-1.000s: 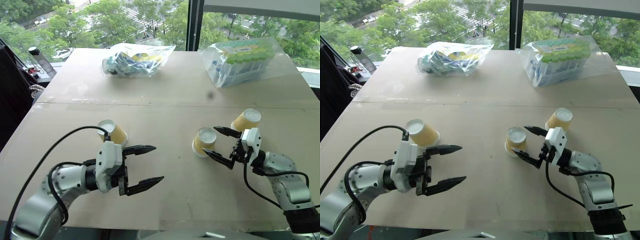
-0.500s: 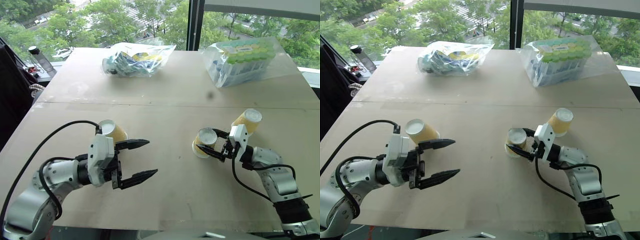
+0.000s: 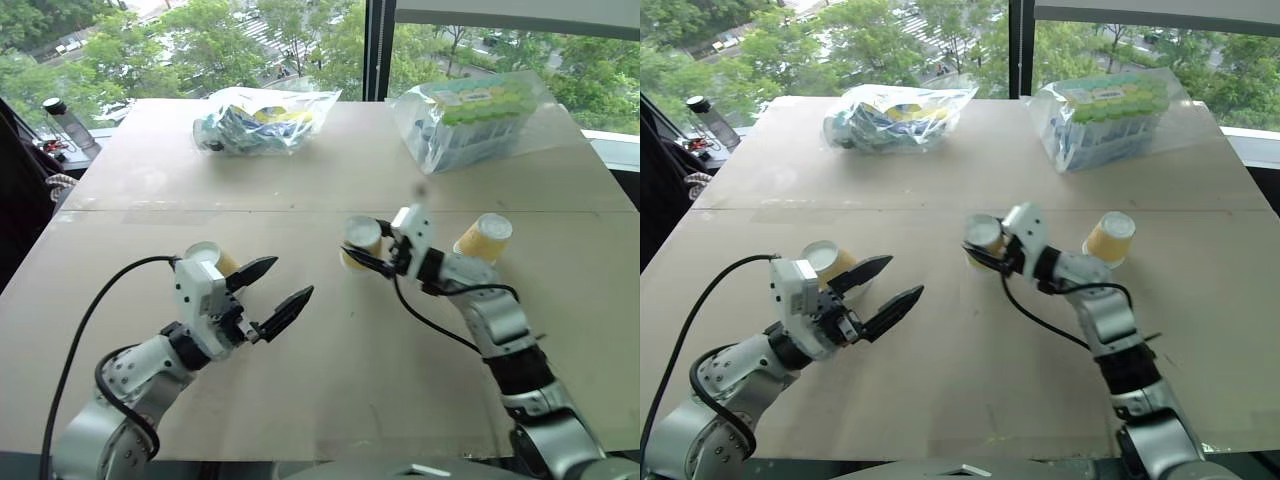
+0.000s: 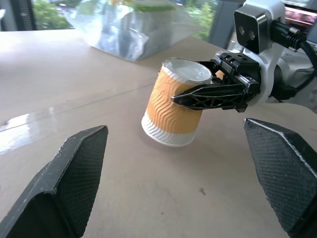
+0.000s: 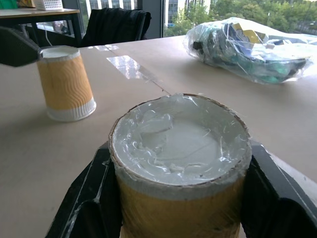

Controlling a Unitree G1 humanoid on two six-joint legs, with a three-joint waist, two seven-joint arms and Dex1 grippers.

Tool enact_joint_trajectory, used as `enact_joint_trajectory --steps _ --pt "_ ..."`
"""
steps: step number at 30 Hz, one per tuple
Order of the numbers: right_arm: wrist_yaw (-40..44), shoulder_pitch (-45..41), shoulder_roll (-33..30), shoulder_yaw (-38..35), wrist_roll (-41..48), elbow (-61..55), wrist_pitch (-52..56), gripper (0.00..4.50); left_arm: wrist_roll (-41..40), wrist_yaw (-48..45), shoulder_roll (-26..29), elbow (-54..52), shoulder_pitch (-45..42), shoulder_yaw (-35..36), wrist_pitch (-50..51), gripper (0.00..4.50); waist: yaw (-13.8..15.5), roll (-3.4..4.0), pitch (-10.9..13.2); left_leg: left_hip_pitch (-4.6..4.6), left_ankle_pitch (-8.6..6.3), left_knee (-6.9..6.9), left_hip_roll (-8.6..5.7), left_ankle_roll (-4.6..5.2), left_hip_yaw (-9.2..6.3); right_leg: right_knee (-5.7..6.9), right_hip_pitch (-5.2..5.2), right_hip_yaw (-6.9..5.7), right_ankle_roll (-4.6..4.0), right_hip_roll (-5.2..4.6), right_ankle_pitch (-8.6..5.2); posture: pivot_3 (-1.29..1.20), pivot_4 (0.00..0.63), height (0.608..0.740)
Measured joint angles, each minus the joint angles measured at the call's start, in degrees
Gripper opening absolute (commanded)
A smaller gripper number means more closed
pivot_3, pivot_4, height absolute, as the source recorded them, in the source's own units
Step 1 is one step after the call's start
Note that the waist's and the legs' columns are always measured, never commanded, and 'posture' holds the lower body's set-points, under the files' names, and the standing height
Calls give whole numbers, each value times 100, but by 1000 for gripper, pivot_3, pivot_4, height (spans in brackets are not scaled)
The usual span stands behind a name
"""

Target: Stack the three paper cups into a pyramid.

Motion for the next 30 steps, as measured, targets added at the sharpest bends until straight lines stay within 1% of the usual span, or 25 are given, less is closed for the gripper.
enact_joint_trajectory --steps 1,3,4,5,6,7,11,14,16,17,20,22,23,26,30 --pt "-271 -223 154 18 -174 307 80 2194 214 129 -2 -76 55 -97 2 4500 34 -1 -1 -3 1 -1 -9 -1 -6 -1 0 -5 -1 5 0 0 150 740" --pt "-407 -294 193 2 -256 534 122 2194 333 204 -32 -94 136 -177 2 4500 40 -1 -1 -7 0 -1 -17 0 -4 -4 0 -1 0 10 0 0 150 740" --pt "-430 -311 198 -3 -287 663 136 3173 372 250 -98 -96 176 -189 -2 4500 31 -1 -1 -8 0 -1 -21 1 0 -7 0 2 1 4 0 0 150 740" --pt "-441 -313 195 -5 -304 776 148 3543 428 282 -143 -96 191 -202 -12 4500 24 -2 0 -10 0 -1 -24 2 2 -8 -1 2 1 1 0 0 150 740" --pt "-423 -314 185 -7 -311 876 151 4193 461 310 -170 -97 203 -203 -20 4500 10 -2 0 -11 0 -1 -25 2 2 -8 -3 2 2 0 0 0 150 740" --pt "-400 -314 179 -8 -311 907 152 4470 469 327 -196 -97 197 -205 -25 4500 -6 -1 0 -10 0 -1 -24 2 1 -8 -3 1 2 0 0 0 150 740" --pt "-378 -280 111 -137 -277 829 157 4470 515 299 -202 -102 144 -299 -27 4500 -20 -1 0 -9 0 -6 -18 2 -1 -6 -6 0 1 1 0 0 150 740" --pt "-332 -112 -94 -236 -208 365 168 4470 522 234 -184 -136 136 -371 -28 4500 -8 -1 1 -10 0 -6 -17 3 -2 -5 -6 -1 2 1 0 0 150 740" --pt "-223 130 -315 -290 -144 -53 236 4470 517 212 -127 -163 104 -395 -13 4500 -1 -1 0 -10 -5 -6 -18 11 -2 -6 -5 -1 2 1 0 0 150 740" --pt "-153 357 -486 -344 -71 -375 295 4470 497 189 -80 -195 21 -437 40 4500 24 -1 0 -15 -13 -6 -21 25 -7 -7 -4 -7 2 1 0 0 150 740" --pt "30 1078 -1023 -531 76 -1205 340 4470 442 104 73 -310 -209 -599 156 4500 27 -1 1 -13 -14 -5 -24 28 -5 -10 -2 -5 4 0 0 0 150 740" --pt "51 1290 -1180 -674 91 -1448 310 4470 437 57 126 -354 -323 -698 231 4500 -11 -2 4 -10 -14 -5 -21 29 2 -7 -3 1 4 1 0 0 150 740" --pt "-22 1571 -1328 -915 96 -1768 220 4470 418 -13 190 -375 -506 -836 303 4500 -4 -2 4 -8 -15 -6 -21 30 -2 -6 -2 -1 4 7 0 0 150 740" --pt "-380 1891 -1428 -1543 40 -2119 14 4470 244 -101 258 -405 -870 -1022 511 4500 3 -3 5 -6 -14 -5 -19 30 -5 -2 -1 -1 4 15 0 0 150 740" --pt "-1031 2136 -1447 -2335 -132 -2127 -83 4470 51 -219 315 -336 -1538 -1202 787 4500 15 -7 5 -3 -14 -4 -19 29 -3 -1 0 -1 4 26 0 0 150 740"
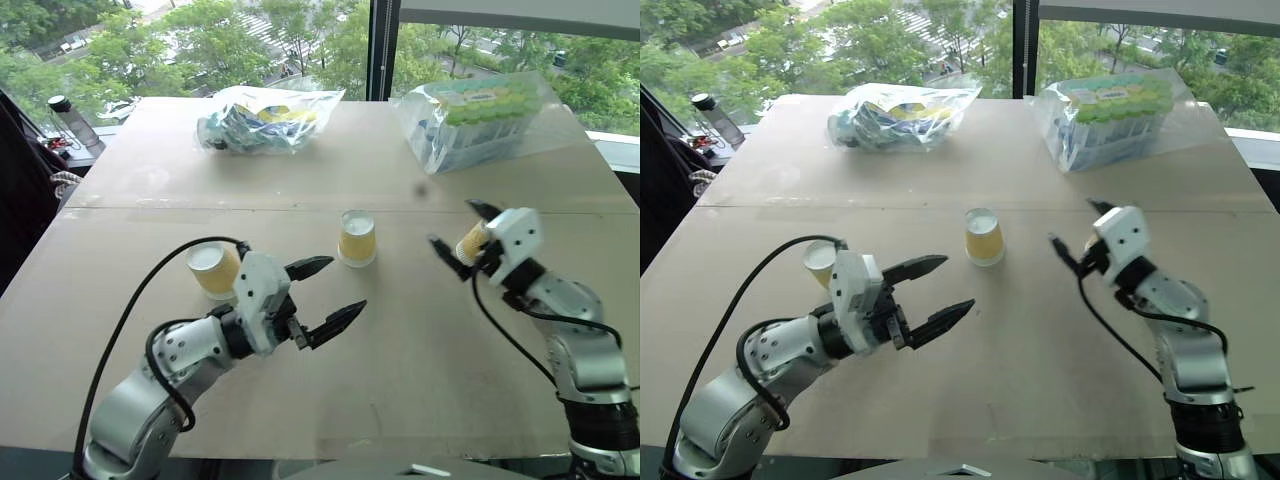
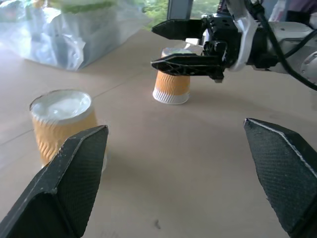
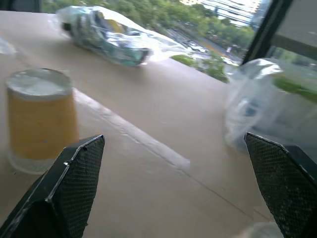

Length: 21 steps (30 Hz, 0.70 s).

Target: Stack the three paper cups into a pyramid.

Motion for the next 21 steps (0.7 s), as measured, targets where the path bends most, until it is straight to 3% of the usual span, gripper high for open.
enact_joint_trajectory --steps 7,17,21 --pt "-476 154 382 -134 -106 684 -256 4470 -84 -283 120 425 -984 -174 339 4500 -41 0 6 4 2 -1 7 -4 15 0 -2 7 0 10 0 0 150 740" --pt "-778 -193 760 -289 406 1162 139 4470 -148 -390 96 579 -1203 -293 511 4500 -7 -1 10 -2 13 0 5 -22 11 -5 -2 15 0 6 0 0 150 740" --pt "-787 -213 741 -364 496 1276 151 3181 -110 -381 25 606 -1237 -298 479 4500 -17 -2 11 -1 13 -1 6 -22 10 -4 -2 17 0 7 0 0 150 740"
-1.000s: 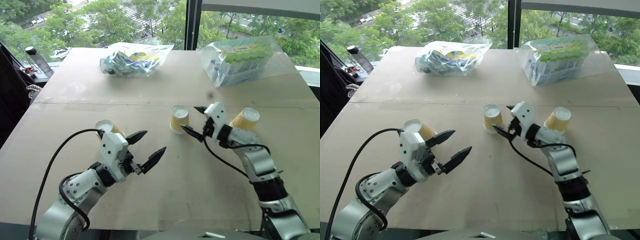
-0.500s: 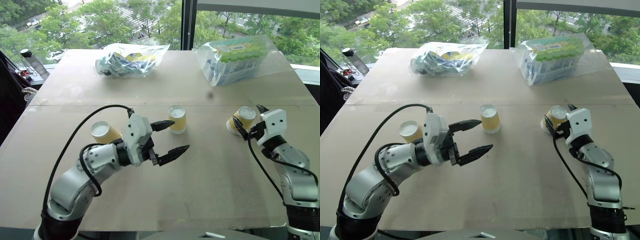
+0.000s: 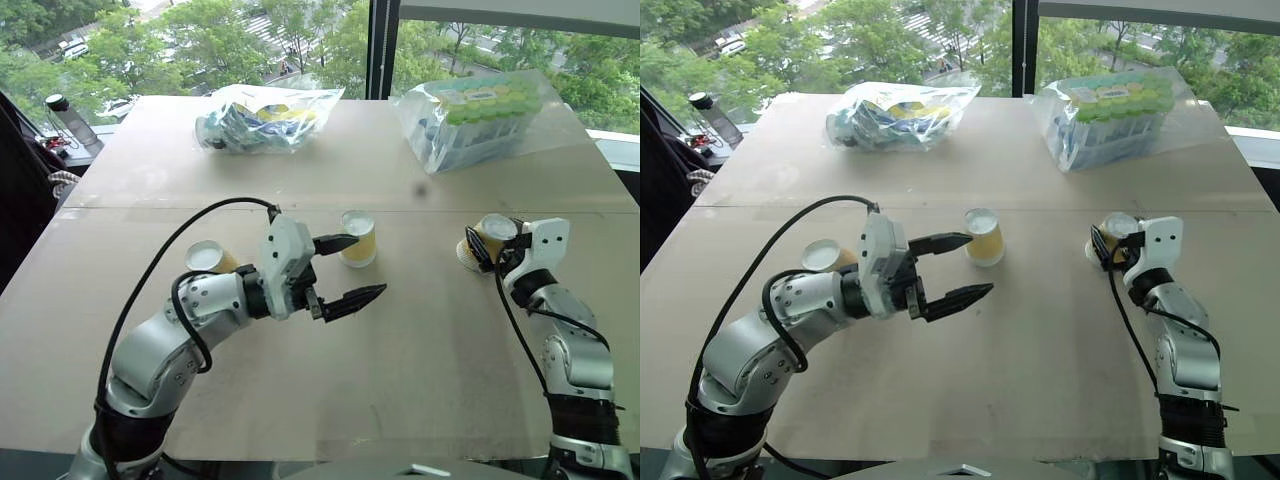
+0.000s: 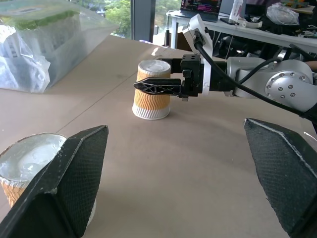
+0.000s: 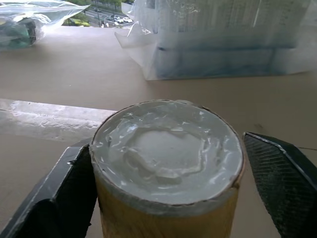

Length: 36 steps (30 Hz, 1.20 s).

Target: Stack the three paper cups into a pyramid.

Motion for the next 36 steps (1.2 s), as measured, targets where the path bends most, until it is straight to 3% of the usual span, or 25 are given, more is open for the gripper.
enact_joint_trajectory --steps 2,3,8,16,27,36 --pt "7 0 -14 1 -2 4 -49 2185 2 31 -76 -1 26 2 -42 4500 -1 0 0 0 0 0 1 0 -1 0 0 2 0 0 0 0 150 740" --pt "25 0 -15 2 3 2 -59 2046 18 87 -121 -3 108 5 -81 4500 -2 0 0 2 0 0 1 0 0 0 0 4 0 0 0 0 150 740" --pt "170 62 -78 162 20 -93 -1 2045 229 242 -187 -29 805 67 -294 4500 -23 2 1 1 -2 -2 3 2 3 -1 -1 10 0 -1 0 0 150 740" --pt "661 -254 122 1526 17 -412 428 2045 896 619 -469 -200 2545 518 -1162 4500 11 0 2 4 -13 -1 7 22 -8 0 -3 9 -3 -10 -1 0 150 740" --pt "691 -1029 449 1992 -315 386 269 2045 1120 797 -538 -287 2815 661 -1464 4500 -15 -5 -1 5 -12 -2 4 20 -10 0 -2 4 -3 -9 0 0 150 740" --pt "707 -1126 601 2049 -329 458 355 2045 1127 846 -547 -289 2798 659 -1464 4500 -18 -5 -1 5 -13 -2 4 21 -10 0 -3 4 -3 -11 0 0 150 740"
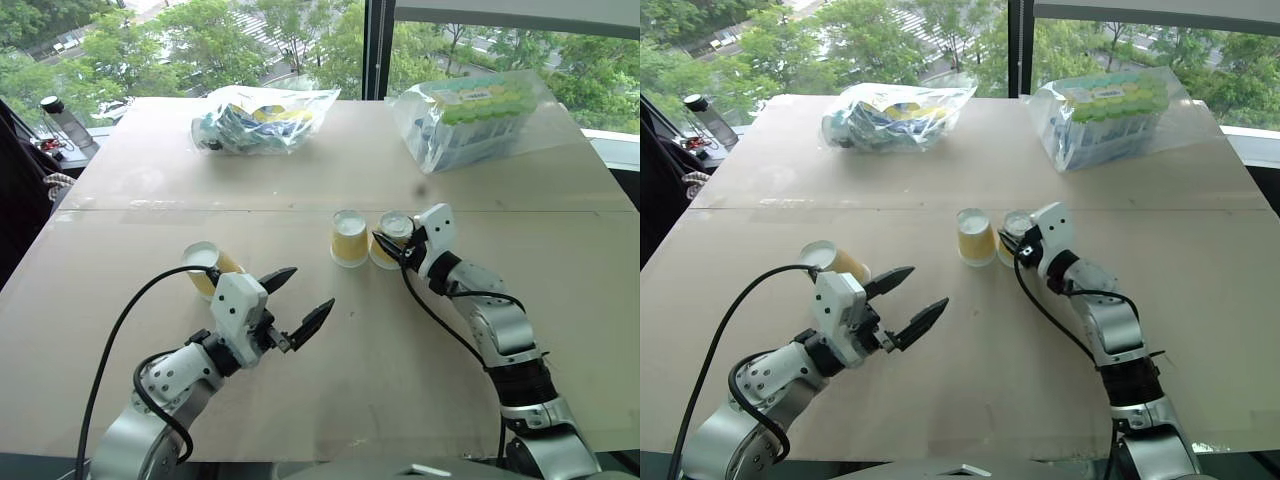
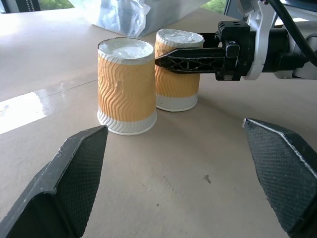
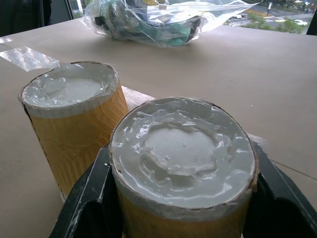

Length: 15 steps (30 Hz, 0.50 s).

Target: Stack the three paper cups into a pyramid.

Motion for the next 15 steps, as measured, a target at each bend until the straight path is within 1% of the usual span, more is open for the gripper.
enact_joint_trajectory --steps 1,2,4,11,15 --pt "1 -2 -7 0 -7 -7 14 3111 0 0 -1 0 -1 0 0 4500 0 0 0 0 0 0 0 0 0 0 0 0 0 0 0 0 150 740" --pt "8 -6 -14 6 -9 -15 42 3515 0 1 -3 0 -4 -2 0 4500 0 -1 -1 0 0 0 0 0 0 0 0 0 0 0 0 0 150 740" --pt "14 29 -47 48 -33 35 131 4461 2 2 -9 0 -19 -5 -1 4500 3 1 1 -2 0 0 0 0 0 0 -1 -1 0 0 0 0 150 740" --pt "80 92 -241 9 -33 3 237 4461 57 11 -70 0 7 -7 -49 4500 8 3 2 -7 0 0 -1 0 0 -2 -5 0 0 -1 0 0 150 740" --pt "309 344 -595 -84 116 -371 388 4461 62 39 -205 -24 300 -2 -178 4500 15 2 3 -16 -1 -2 -2 1 2 -6 -11 -1 1 -23 0 0 150 740"
